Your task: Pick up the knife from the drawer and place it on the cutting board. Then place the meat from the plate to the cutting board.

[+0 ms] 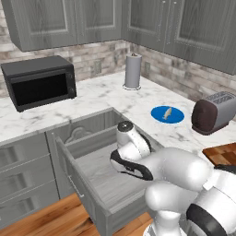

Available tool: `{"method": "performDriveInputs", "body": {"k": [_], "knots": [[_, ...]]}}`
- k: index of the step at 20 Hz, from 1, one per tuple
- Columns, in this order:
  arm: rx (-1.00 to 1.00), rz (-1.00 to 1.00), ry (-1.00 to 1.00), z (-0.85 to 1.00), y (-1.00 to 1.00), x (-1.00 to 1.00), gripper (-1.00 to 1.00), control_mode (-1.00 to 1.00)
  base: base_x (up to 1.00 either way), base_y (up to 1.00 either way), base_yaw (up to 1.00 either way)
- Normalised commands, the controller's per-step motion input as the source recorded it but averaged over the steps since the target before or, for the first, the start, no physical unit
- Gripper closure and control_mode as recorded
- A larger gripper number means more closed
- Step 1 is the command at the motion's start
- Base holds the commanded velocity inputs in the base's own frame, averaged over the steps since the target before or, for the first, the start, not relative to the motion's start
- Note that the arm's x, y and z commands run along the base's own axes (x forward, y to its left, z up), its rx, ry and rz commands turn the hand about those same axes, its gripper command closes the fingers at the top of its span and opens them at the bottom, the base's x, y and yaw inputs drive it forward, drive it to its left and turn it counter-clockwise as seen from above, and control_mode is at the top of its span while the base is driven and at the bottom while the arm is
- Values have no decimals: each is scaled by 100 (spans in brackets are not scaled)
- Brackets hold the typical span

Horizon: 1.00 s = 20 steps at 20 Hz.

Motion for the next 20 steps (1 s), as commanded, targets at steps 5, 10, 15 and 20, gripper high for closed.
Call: {"method": "performDriveInputs", "body": {"k": [5,10,15,20], "knots": [[-2,0,0,100,0,-23,100,-100,0,0,0],[-2,0,7,100,0,-13,100,-100,0,0,0],[0,-1,8,93,-2,-11,100,-100,0,0,0],[0,-4,9,29,-38,1,100,-100,0,0,0]]}}
